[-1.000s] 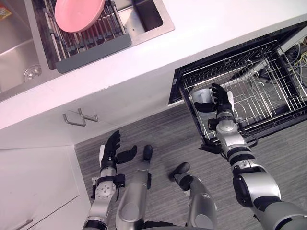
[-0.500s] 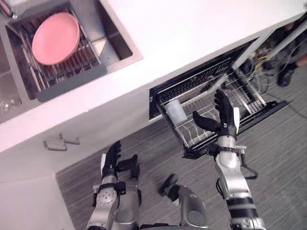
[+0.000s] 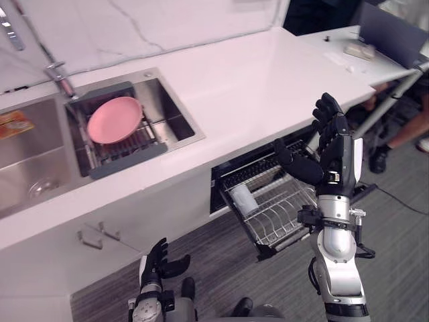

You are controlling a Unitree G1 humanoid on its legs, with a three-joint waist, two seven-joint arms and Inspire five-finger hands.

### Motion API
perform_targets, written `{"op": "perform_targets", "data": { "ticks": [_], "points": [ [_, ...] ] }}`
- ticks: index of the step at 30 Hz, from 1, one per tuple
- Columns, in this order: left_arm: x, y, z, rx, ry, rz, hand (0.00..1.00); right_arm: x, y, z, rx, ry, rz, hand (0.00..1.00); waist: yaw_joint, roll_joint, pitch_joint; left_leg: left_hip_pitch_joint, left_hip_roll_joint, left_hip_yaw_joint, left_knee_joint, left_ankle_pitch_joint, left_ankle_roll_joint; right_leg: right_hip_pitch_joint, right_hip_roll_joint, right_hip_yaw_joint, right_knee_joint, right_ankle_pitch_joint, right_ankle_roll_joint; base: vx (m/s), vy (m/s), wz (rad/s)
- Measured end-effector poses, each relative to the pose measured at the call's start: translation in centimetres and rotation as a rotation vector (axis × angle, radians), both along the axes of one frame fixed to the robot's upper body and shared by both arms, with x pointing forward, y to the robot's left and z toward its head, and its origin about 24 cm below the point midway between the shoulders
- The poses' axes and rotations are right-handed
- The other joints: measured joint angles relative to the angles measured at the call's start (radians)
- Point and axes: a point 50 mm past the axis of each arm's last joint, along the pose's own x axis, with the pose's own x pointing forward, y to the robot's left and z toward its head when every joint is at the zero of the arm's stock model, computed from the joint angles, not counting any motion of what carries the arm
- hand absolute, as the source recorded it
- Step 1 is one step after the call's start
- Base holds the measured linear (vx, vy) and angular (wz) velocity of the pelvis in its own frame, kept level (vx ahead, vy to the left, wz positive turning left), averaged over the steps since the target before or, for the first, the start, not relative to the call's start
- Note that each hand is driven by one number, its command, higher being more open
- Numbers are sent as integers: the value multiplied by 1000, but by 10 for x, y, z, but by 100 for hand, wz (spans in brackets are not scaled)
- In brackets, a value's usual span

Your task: Walk over to the sink, pick up the cup, carry it to the dishwasher, place the cup inside the dishwasher, then close the dishwasher door

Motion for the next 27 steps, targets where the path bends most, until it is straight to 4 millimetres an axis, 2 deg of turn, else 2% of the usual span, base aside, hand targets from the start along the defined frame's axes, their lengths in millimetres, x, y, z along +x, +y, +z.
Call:
{"op": "perform_targets", "data": {
  "ticks": [1,2,3,4,5,6,7,8,9,10,11,12,13,14,15,17,18,19,20,21,22,25,27],
  "points": [
    [1,-3,-1,-11,0,-4,90,3,-4,6,-45,-18,2,90,-15,9,-6,-23,54,192,51,-9,15,8,-15,-62,-3,3,4,37,99,158],
    [1,-4,-1,-15,1,-4,90,6,-6,9,-68,-26,3,90,-15,16,-10,-27,80,270,70,-8,18,10,-19,-85,-1,3,5,57,141,128],
    [-1,-6,-2,-21,7,-4,90,10,-8,14,-100,-36,7,90,-13,29,-17,-29,94,315,81,9,-4,13,-23,-112,4,3,11,57,175,82],
    [-4,-5,-5,-20,25,-9,90,16,-7,17,-134,-39,26,90,10,30,-18,-31,72,292,83,4,7,24,-46,-130,19,0,25,42,164,69],
    [-5,-5,-6,-19,34,-14,90,18,-7,17,-145,-38,29,90,18,30,-18,-30,61,282,88,-3,12,29,-60,-140,36,-7,35,41,164,57],
    [-7,-4,-8,-19,44,-19,90,20,-6,18,-154,-37,37,90,24,28,-17,-30,49,267,103,-23,20,34,-96,-152,84,-31,48,50,161,49],
    [-9,-2,-8,-14,52,-26,90,24,-4,18,-171,-32,45,90,24,26,-17,-29,31,257,126,-48,31,35,-142,-155,151,-60,53,70,180,49],
    [-13,0,-10,-6,67,-32,90,30,0,16,-207,-18,54,90,20,24,-17,-26,9,247,161,-83,44,35,-207,-146,241,-89,45,71,186,44],
    [-15,1,-12,-3,80,-37,90,34,-1,12,-236,4,56,90,15,24,-17,-24,-6,234,188,-113,48,26,-252,-111,319,-94,34,70,213,51],
    [-16,3,-12,12,85,-52,90,36,-5,7,-278,37,43,90,11,16,-12,-19,-26,209,215,-141,55,-4,-297,0,423,-83,0,92,235,65],
    [-15,4,-11,25,85,-84,90,39,-10,1,-309,68,29,90,2,14,-11,-13,-41,180,225,-155,66,-59,-312,145,520,-46,-57,101,223,75],
    [-15,5,-11,32,86,-100,90,40,-12,-2,-327,88,22,90,-9,10,-10,-10,-48,158,219,-157,70,-104,-304,246,567,-54,-62,114,162,69],
    [-14,5,-11,35,83,-108,90,41,-11,-5,-347,102,19,90,-15,6,-11,-9,-48,139,211,-157,70,-134,-269,321,552,-96,-36,75,71,50],
    [-14,7,-11,43,84,-113,90,41,-11,-6,-359,108,22,90,-15,3,-12,-9,-49,131,204,-155,71,-152,-242,367,523,-118,-26,108,74,49],
    [-14,8,-10,55,86,-123,90,41,-9,-7,-405,113,27,90,-19,0,-14,-7,-56,104,189,-152,67,-186,-172,471,436,-140,-11,90,48,55],
    [-14,7,-10,57,85,-134,90,41,-12,-6,-461,117,31,90,-37,-3,-15,0,-75,67,174,-145,60,-202,-116,569,353,-138,-1,100,14,72],
    [-13,7,-10,58,82,-138,90,41,-16,-4,-513,118,22,90,-43,-9,-17,4,-94,44,173,-140,52,-206,-93,616,301,-120,22,138,-50,76],
    [-12,8,-9,64,79,-141,90,41,-19,-2,-551,119,12,90,-40,-27,-25,6,-116,32,176,-141,49,-210,-84,623,236,-67,23,143,-80,72],
    [-12,7,-9,63,80,-142,90,42,-20,-1,-569,118,7,90,-44,-25,-28,3,-119,18,182,-143,50,-201,-88,621,230,-60,61,159,-111,49],
    [-12,5,-9,61,74,-146,90,43,-22,1,-603,118,-4,90,-38,-9,-37,-10,-105,1,188,-143,44,-186,-74,606,190,-52,77,166,-115,35],
    [-11,4,-7,61,62,-148,90,44,-22,3,-627,116,-7,90,-38,1,-41,-19,-87,-11,183,-138,35,-169,-51,585,145,-35,70,175,-110,21],
    [-13,0,-8,44,63,-163,90,48,-27,-2,-672,156,-22,90,-34,0,-42,10,-64,-16,136,-123,14,-107,-8,560,41,2,60,204,-117,4],
    [-13,-6,-8,37,65,-194,90,49,-29,-5,-684,174,-28,90,-31,0,-42,32,-64,-14,116,-121,11,-78,-2,557,9,6,61,122,-40,-2]
  ]
}}
